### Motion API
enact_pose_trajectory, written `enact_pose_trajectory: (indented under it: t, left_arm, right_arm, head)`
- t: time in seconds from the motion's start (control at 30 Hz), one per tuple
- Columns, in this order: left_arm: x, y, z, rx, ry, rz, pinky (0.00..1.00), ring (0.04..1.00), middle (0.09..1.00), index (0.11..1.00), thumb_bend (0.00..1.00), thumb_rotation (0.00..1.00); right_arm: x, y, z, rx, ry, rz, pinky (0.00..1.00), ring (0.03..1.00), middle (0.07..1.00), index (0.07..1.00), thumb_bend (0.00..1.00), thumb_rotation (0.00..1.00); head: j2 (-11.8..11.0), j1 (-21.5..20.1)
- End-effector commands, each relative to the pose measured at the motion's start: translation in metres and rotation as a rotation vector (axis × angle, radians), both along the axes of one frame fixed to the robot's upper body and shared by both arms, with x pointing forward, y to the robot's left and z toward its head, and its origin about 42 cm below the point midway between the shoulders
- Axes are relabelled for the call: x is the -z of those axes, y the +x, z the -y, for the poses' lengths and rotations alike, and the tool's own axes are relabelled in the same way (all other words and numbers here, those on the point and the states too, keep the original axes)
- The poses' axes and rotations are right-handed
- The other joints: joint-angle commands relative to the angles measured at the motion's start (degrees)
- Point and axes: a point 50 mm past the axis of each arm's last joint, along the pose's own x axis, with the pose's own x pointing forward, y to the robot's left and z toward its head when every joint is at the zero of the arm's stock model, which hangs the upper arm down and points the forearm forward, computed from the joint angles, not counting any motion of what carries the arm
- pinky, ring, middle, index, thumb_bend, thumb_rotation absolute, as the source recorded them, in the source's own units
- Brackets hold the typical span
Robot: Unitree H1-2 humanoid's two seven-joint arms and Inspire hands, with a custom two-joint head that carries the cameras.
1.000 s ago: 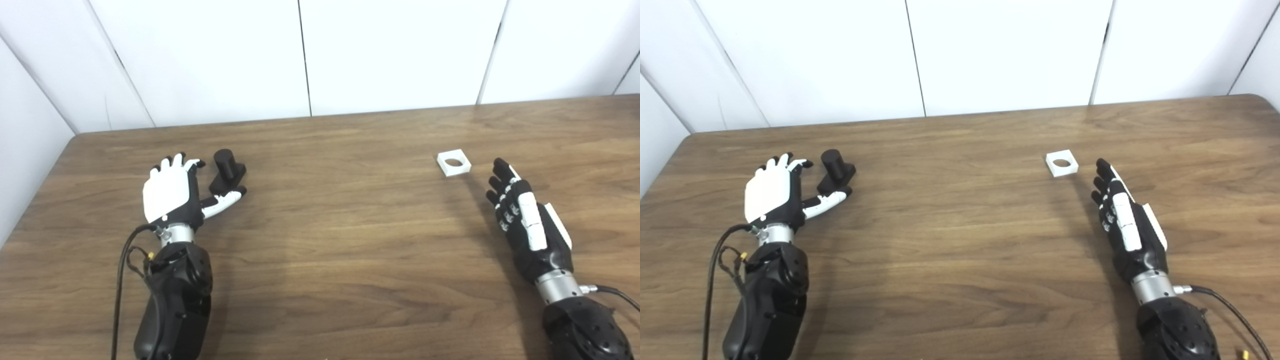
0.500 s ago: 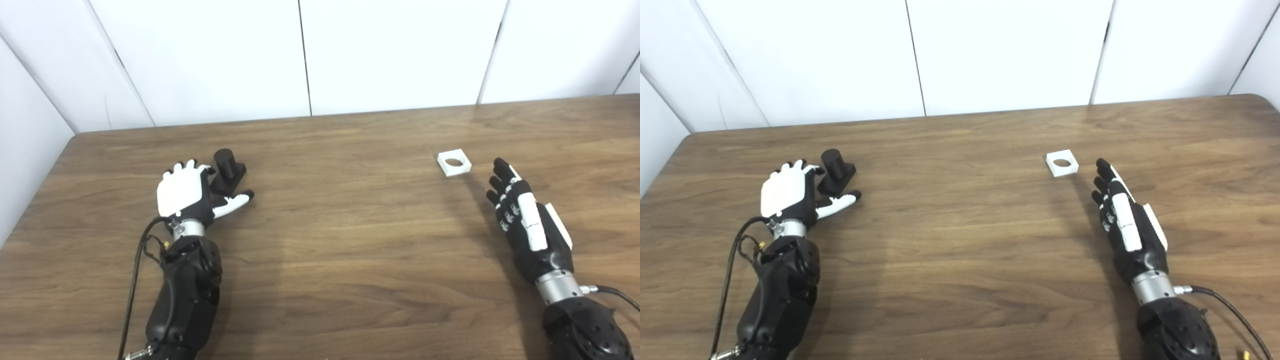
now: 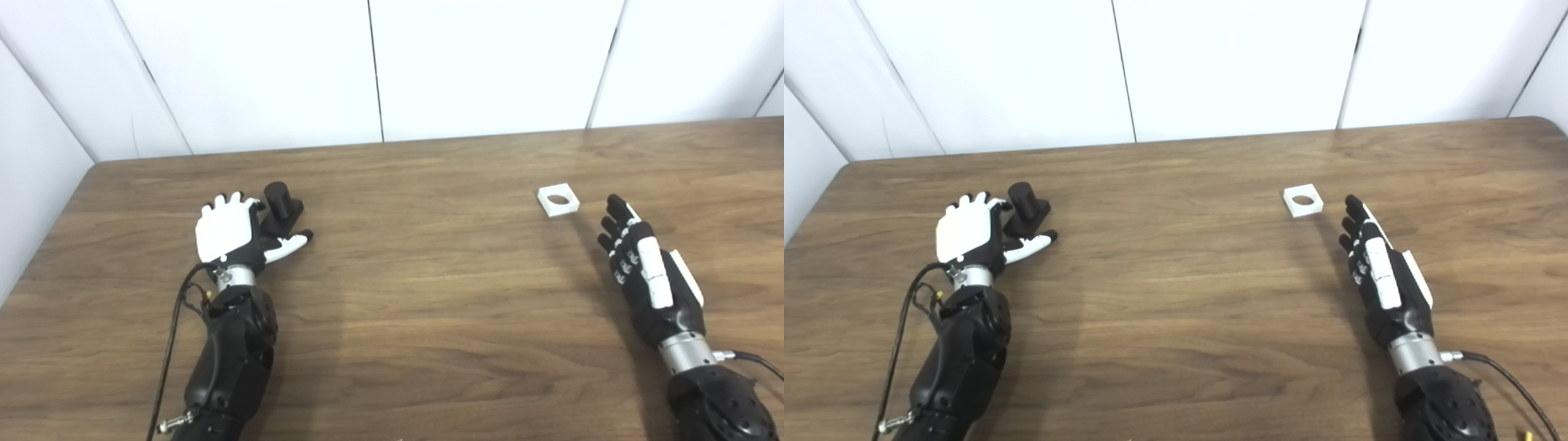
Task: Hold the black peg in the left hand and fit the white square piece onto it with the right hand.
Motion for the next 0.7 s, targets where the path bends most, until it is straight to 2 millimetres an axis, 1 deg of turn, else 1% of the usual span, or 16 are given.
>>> enact_pose_trajectory:
  t: [0.0, 0.27, 0.37, 0.5, 0.57, 0.67]
  left_arm:
    - [-0.0263, 0.0161, -0.0046, -0.006, 0.039, 0.105, 1.0, 1.0, 0.938, 0.746, 0.83, 0.63]
    - [-0.0221, 0.019, -0.0078, -0.019, 0.034, 0.137, 1.0, 0.986, 0.912, 0.676, 0.77, 0.54]
    - [-0.0206, 0.0195, -0.008, -0.027, 0.034, 0.144, 1.0, 0.977, 0.9, 0.644, 0.74, 0.49]
    - [-0.0204, 0.0193, -0.0079, -0.029, 0.041, 0.147, 1.0, 0.964, 0.89, 0.625, 0.72, 0.46]
    - [-0.0201, 0.0187, -0.0076, -0.028, 0.041, 0.153, 1.0, 0.964, 0.889, 0.618, 0.71, 0.45]
    - [-0.0199, 0.0183, -0.0069, -0.027, 0.031, 0.159, 1.0, 0.965, 0.888, 0.605, 0.71, 0.44]
  right_arm:
    - [-0.0034, -0.0014, 0.0047, -0.004, -0.003, 0.048, 1.0, 1.0, 0.993, 0.949, 0.59, 0.89]
    - [-0.005, -0.0023, 0.0059, -0.003, -0.01, 0.048, 1.0, 1.0, 0.994, 0.946, 0.61, 0.89]
    - [-0.0051, -0.0035, 0.0076, -0.002, -0.013, 0.045, 1.0, 1.0, 0.994, 0.947, 0.61, 0.89]
    - [-0.0048, -0.0038, 0.0099, -0.006, -0.009, 0.04, 1.0, 1.0, 1.0, 0.951, 0.61, 0.9]
    - [-0.0049, -0.0037, 0.0109, -0.006, -0.007, 0.046, 1.0, 1.0, 0.995, 0.947, 0.6, 0.9]
    - [-0.0065, -0.0038, 0.0113, -0.005, -0.009, 0.044, 1.0, 1.0, 0.994, 0.945, 0.6, 0.9]
  head:
    - [-0.02, 0.18]
    - [-0.05, 0.58]
    - [0.02, 0.81]
    - [0.07, 1.09]
    - [0.1, 1.17]
    - [0.2, 1.24]
